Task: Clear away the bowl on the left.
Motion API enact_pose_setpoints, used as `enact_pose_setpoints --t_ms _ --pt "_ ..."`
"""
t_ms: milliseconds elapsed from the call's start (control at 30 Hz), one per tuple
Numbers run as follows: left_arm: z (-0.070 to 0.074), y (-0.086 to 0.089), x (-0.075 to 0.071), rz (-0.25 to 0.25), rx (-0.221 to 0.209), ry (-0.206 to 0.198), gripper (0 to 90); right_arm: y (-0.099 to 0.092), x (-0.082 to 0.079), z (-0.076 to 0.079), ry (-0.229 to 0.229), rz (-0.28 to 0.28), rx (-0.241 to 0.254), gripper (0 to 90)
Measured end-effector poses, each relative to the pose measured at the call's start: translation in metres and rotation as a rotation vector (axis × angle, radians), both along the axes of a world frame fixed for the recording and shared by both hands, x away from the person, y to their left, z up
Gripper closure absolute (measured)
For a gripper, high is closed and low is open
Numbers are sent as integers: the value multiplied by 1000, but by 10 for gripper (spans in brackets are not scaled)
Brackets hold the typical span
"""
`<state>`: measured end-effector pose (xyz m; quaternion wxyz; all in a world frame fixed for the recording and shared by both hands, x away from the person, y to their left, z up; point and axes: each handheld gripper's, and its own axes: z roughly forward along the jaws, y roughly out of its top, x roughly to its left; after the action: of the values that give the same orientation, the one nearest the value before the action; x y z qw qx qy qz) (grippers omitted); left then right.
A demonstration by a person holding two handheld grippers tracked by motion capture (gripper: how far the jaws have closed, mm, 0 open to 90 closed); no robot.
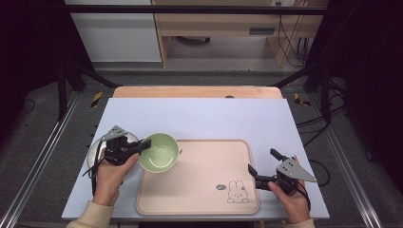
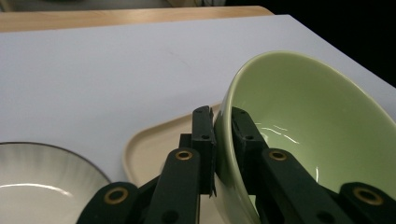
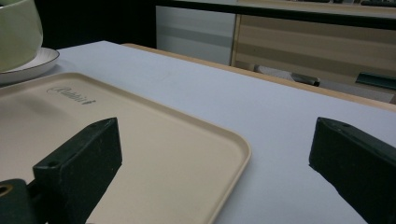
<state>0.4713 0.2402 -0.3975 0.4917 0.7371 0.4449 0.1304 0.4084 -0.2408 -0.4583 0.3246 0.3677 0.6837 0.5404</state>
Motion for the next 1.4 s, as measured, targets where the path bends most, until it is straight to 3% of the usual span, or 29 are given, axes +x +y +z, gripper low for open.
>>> enact_pose_setpoints --t_ms 367,900,1400 --pt "-5 -14 2 -20 -5 14 819 -2 2 -2 3 -6 -5 27" --pt "-32 -61 9 -116 17 82 818 2 3 -4 14 6 -16 29" --pt "-41 -70 8 -132 22 95 818 4 3 -4 19 12 -20 29"
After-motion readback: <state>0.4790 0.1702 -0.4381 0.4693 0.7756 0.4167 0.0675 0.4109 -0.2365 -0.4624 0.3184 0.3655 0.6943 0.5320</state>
